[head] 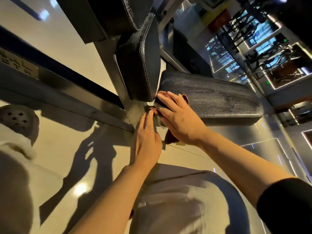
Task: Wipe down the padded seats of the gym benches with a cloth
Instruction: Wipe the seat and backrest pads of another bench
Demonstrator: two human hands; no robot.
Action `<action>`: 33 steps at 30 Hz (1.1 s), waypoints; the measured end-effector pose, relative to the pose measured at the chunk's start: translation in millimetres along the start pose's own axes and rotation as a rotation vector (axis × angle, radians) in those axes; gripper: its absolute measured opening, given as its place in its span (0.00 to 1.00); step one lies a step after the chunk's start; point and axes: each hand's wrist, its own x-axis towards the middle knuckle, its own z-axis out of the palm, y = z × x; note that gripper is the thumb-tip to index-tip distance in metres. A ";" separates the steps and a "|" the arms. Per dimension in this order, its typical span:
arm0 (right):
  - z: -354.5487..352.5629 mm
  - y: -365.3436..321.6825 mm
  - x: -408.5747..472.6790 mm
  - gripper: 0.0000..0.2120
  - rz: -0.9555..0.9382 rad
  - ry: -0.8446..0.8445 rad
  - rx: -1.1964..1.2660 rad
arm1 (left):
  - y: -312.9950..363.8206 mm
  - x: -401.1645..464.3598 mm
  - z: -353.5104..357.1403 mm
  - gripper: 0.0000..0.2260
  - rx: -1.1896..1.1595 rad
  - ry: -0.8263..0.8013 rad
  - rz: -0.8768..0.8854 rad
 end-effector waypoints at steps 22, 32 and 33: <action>-14.6 55.2 -20.5 0.18 0.378 0.129 0.106 | 2.7 0.7 -1.4 0.28 -0.081 -0.037 0.073; 3.7 8.2 16.3 0.21 0.084 0.032 0.074 | 9.0 5.7 4.6 0.30 -0.012 0.045 0.051; 0.8 17.1 10.0 0.20 0.114 0.041 0.073 | 10.4 5.6 6.3 0.29 -0.027 0.044 0.071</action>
